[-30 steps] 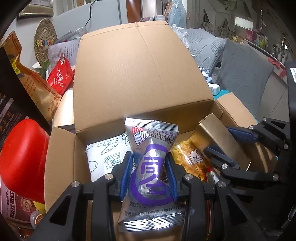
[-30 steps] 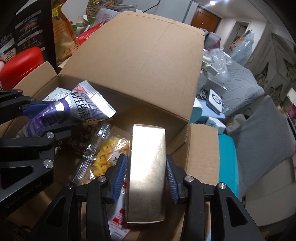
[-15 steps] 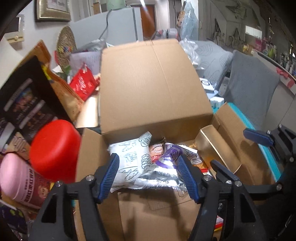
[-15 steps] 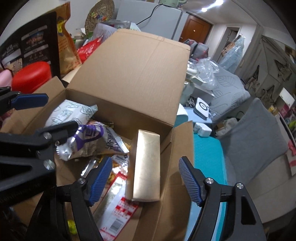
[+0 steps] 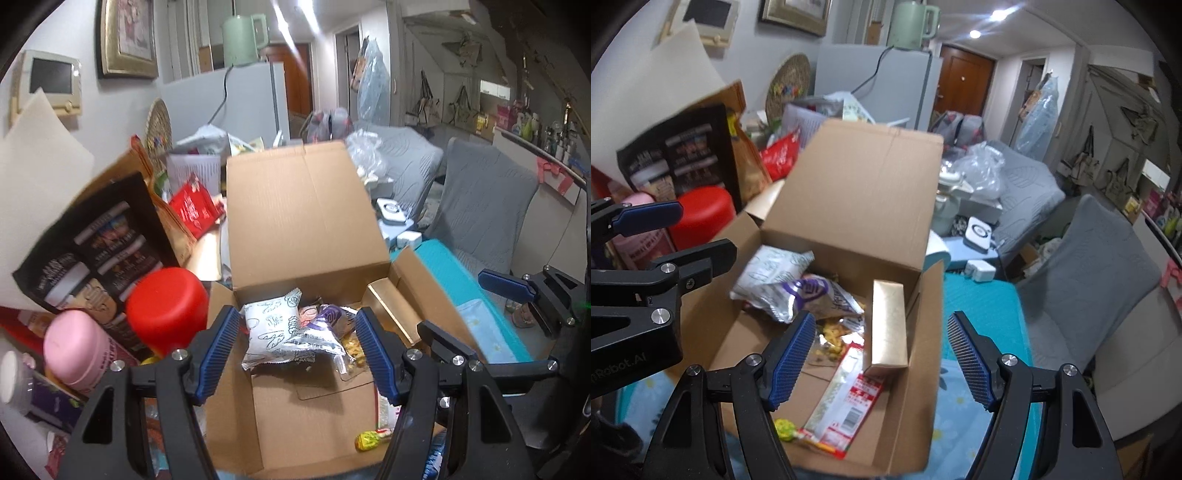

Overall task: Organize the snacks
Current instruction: 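Withdraw both tools from the box toward the red bag and blue tube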

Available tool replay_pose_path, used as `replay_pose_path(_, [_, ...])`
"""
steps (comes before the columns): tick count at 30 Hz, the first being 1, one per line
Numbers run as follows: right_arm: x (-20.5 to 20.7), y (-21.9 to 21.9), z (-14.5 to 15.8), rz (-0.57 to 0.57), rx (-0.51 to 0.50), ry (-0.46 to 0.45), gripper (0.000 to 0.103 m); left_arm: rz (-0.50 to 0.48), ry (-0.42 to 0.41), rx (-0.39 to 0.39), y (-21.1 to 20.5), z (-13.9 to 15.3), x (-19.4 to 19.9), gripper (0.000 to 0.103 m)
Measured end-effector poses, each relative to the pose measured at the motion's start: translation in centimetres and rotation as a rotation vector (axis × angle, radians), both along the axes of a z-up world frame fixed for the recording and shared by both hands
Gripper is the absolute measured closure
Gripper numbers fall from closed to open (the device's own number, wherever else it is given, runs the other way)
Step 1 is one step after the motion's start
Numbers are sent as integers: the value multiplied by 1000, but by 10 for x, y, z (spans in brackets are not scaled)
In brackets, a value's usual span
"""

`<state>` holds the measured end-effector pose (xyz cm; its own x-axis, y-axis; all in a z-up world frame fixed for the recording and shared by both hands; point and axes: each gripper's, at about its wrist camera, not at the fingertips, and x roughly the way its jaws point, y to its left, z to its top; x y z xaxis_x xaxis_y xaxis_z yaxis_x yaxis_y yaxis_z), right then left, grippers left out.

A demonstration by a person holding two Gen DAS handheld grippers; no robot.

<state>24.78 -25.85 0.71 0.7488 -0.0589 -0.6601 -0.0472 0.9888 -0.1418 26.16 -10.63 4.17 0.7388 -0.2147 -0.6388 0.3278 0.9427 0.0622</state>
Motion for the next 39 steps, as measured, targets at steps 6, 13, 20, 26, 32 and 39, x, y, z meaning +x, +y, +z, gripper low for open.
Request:
replay_pose_path(6, [-34, 2, 27, -5, 11, -60, 28, -14, -51, -15, 6, 26, -31, 37])
replay_pose_path(13, [-68, 2, 47, -14, 17, -109, 28, -32, -103, -34, 16, 47, -62, 37])
replay_pose_path(20, [-103, 11, 59, -6, 9, -154, 28, -35, -131, -56, 29, 59, -90, 37])
replay_pose_path(26, [-128, 19, 62, 18, 18, -180, 26, -33, -143, -58, 39, 62, -112, 37])
replay_pose_path(32, [-150, 23, 54, 29, 27, -188, 26, -32, -138, -57, 47, 56, -131, 37])
replay_pose_path(39, [-167, 28, 37, 35, 36, -176, 26, -42, -104, -71, 54, 35, -147, 37])
